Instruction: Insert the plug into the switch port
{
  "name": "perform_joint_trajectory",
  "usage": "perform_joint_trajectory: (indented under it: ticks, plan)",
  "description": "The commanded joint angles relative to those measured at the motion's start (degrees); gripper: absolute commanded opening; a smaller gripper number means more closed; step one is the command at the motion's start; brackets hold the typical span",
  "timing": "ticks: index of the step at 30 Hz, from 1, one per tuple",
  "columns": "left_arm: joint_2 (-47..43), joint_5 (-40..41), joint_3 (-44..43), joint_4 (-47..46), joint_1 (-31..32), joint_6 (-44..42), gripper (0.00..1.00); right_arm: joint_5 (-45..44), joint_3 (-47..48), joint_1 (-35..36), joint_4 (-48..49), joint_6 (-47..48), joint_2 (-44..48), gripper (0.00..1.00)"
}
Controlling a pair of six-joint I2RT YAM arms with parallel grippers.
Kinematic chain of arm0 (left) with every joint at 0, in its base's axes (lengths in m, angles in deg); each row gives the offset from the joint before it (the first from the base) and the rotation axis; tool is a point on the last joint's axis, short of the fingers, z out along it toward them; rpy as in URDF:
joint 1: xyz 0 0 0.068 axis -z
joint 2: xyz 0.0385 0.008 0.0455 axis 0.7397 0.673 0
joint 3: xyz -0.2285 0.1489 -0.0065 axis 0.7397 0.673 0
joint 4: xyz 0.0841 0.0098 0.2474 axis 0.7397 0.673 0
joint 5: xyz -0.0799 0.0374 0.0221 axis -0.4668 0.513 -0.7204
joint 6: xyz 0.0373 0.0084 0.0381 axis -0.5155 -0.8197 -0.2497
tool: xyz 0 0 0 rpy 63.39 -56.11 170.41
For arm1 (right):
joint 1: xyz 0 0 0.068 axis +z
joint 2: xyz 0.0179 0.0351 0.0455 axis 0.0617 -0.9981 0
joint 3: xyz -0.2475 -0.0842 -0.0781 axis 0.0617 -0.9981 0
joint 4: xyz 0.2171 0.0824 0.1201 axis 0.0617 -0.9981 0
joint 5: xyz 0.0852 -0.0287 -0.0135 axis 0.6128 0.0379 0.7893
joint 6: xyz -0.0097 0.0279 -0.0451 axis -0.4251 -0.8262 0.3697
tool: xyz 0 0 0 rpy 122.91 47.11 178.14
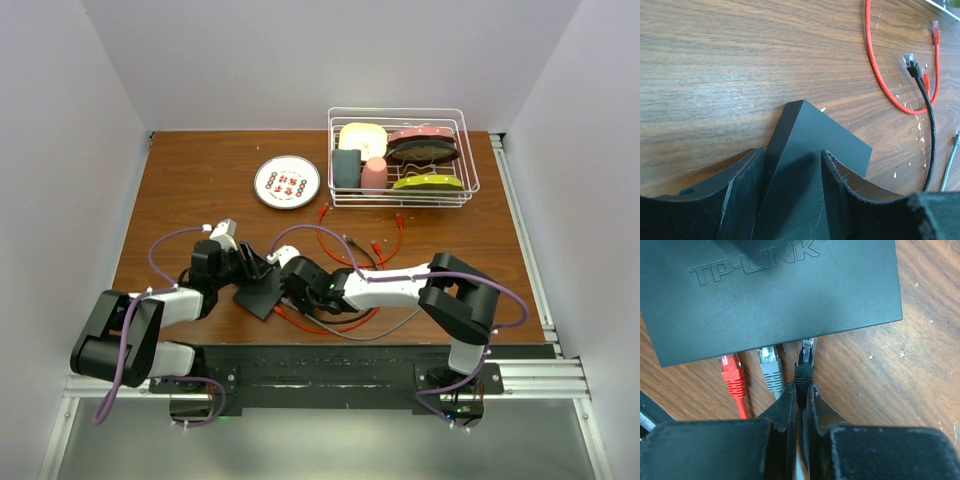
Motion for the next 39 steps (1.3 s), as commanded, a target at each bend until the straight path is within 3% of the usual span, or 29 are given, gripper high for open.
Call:
perform_joint_trajectory:
  ticks: [1, 7, 27, 39]
  plan:
    - [0.3, -8.2, 1.6, 5.3, 1.4, 1.4, 0.54, 0.7, 6.0, -0.1, 12.0, 4.3, -0.1, 0.00]
    - [0.5, -8.1, 0.0, 6.9, 1.4, -0.2, 0.60, 6.5, 8.5, -0.2, 9.1, 10.3, -2.5, 0.00]
    - [1.8, -7.8, -2.0, 8.1, 1.4, -2.4, 0.67, 6.6, 5.7, -1.6, 7.1, 18.9, 1.8, 0.00]
    - [3.0, -9.1, -2.2, 7.7, 1.4, -2.3, 0.59, 5.6, 8.5, -2.5, 8.2, 16.3, -0.8, 0.00]
